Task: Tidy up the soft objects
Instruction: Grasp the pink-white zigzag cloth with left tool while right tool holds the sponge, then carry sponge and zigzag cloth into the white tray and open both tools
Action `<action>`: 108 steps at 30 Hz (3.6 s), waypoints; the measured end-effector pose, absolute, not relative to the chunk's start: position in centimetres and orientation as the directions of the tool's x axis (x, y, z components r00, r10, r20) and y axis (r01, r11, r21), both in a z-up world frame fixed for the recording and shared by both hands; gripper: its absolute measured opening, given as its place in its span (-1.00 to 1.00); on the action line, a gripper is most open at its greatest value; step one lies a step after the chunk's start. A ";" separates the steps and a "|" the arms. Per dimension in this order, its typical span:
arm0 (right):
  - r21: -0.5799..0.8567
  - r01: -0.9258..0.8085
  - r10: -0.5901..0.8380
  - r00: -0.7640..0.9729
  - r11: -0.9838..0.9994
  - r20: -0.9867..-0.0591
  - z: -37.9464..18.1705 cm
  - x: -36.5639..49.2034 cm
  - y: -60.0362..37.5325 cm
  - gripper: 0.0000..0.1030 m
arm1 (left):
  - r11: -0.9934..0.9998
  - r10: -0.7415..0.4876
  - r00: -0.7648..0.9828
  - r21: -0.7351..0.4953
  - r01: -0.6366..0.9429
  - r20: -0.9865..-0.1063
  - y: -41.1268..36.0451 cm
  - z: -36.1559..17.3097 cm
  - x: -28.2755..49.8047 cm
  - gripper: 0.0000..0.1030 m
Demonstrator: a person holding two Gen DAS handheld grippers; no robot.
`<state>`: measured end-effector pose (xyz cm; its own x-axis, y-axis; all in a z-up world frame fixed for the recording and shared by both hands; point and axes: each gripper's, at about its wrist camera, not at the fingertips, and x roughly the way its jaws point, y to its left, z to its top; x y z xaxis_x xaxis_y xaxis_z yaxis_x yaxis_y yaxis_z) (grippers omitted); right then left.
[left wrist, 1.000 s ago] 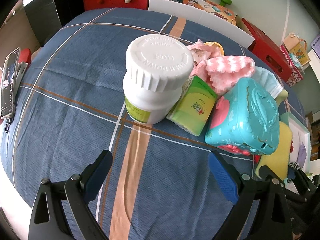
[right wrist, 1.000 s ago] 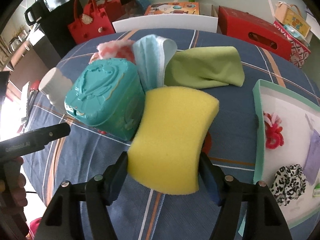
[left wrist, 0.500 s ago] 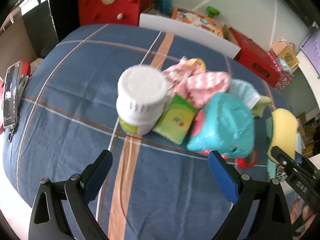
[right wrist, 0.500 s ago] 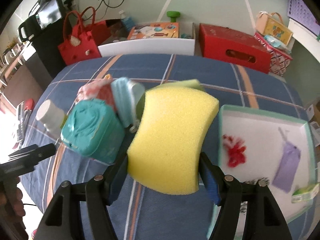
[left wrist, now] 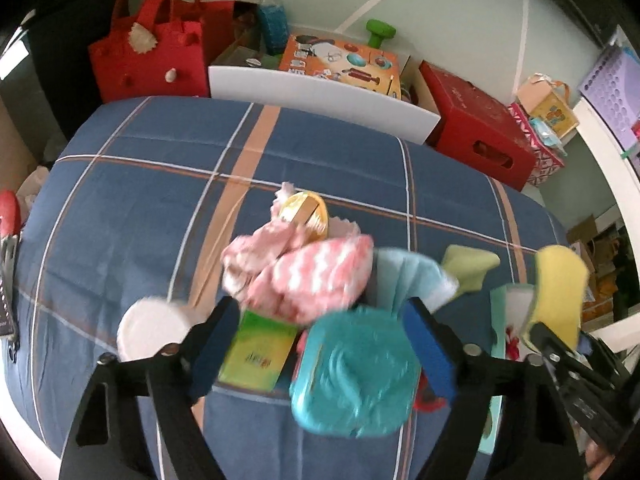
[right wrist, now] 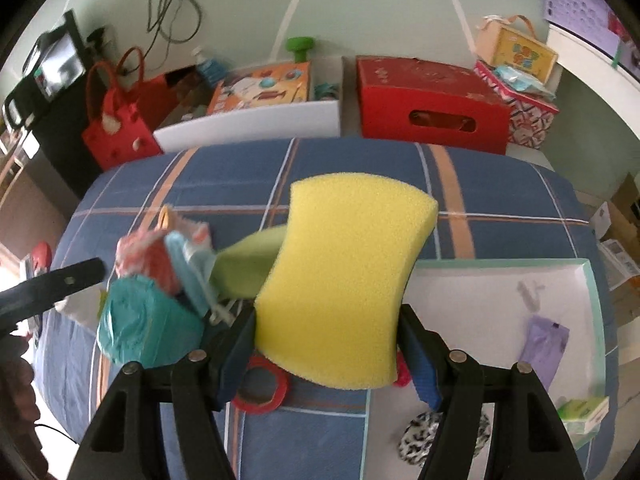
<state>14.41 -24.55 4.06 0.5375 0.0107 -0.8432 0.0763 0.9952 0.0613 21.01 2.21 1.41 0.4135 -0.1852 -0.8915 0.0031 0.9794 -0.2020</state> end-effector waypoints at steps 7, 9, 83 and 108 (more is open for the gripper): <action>0.073 0.117 -0.004 0.553 0.990 -0.833 4.1 14.6 -26.1 0.38 | 0.982 -0.171 0.385 -0.190 -0.012 -0.907 1.4 -1.0 23.7 0.06; 0.069 0.119 -0.008 0.554 0.990 -0.832 4.0 14.6 -26.2 0.38 | 0.982 -0.168 0.380 -0.190 -0.021 -0.910 1.5 -1.6 24.1 -0.29; 0.125 0.466 -0.216 0.611 0.876 -0.762 7.7 5.7 -41.1 0.38 | 0.743 -0.666 0.572 -0.353 0.569 -0.479 -15.4 15.3 13.4 -0.91; 0.099 0.534 -0.197 0.470 0.840 -0.860 0.8 8.0 -45.3 0.38 | 0.829 -0.476 0.279 -0.321 0.458 -0.834 -23.4 -4.8 18.6 -0.91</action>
<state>8.01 -45.32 0.79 0.4701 -0.1970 -0.8603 0.5337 0.8399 0.0993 18.61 -23.42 -4.79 0.2794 -0.4763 -0.8337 0.4576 0.8294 -0.3205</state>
